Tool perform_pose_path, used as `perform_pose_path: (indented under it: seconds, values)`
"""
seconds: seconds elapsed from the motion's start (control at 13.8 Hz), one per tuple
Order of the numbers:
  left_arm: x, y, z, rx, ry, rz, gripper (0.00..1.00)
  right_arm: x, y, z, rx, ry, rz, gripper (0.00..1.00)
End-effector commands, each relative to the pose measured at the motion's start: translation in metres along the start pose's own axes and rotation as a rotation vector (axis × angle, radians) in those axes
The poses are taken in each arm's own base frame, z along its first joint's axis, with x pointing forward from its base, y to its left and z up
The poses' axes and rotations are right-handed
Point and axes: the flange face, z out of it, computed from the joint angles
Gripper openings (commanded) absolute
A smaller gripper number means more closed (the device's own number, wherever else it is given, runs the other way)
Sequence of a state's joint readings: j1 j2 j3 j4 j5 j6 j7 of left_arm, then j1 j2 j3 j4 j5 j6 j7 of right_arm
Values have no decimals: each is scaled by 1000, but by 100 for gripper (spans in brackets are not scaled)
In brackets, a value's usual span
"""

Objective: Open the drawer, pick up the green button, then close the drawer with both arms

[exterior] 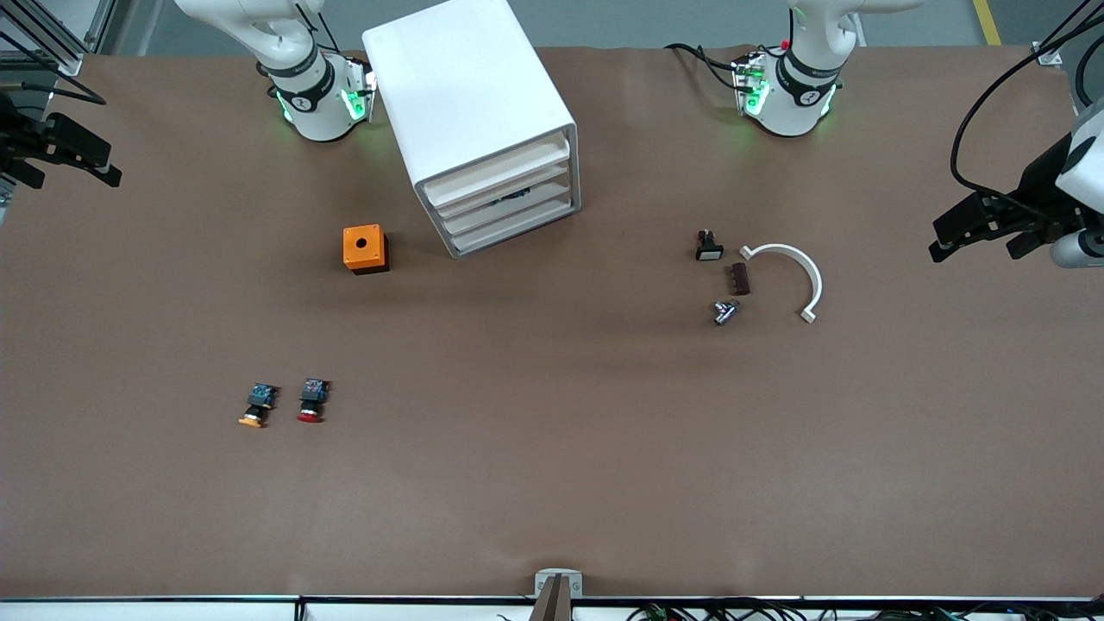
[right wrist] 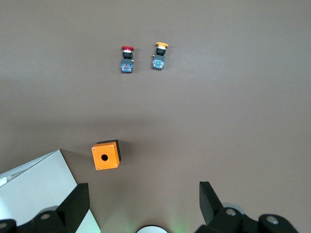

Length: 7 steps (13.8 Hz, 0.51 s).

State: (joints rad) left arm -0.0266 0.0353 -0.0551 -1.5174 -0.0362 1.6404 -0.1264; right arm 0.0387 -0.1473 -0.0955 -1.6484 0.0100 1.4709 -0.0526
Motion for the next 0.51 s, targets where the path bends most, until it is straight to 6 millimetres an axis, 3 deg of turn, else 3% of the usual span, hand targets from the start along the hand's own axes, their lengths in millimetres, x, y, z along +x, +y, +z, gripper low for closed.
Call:
perform_pose_path:
  seconds: [0.0,0.29,0.43]
  values:
    - [0,-1,-2,12,-5,3,100,-9,1,-3,-2,5,-10,100]
    - [1,-3,-3,12,-2,0,100,-9,1,-3,-2,5,-10,100]
    - [1,-9,6,16,-27,-10,100,-9,1,-3,-2,7,-10,100]
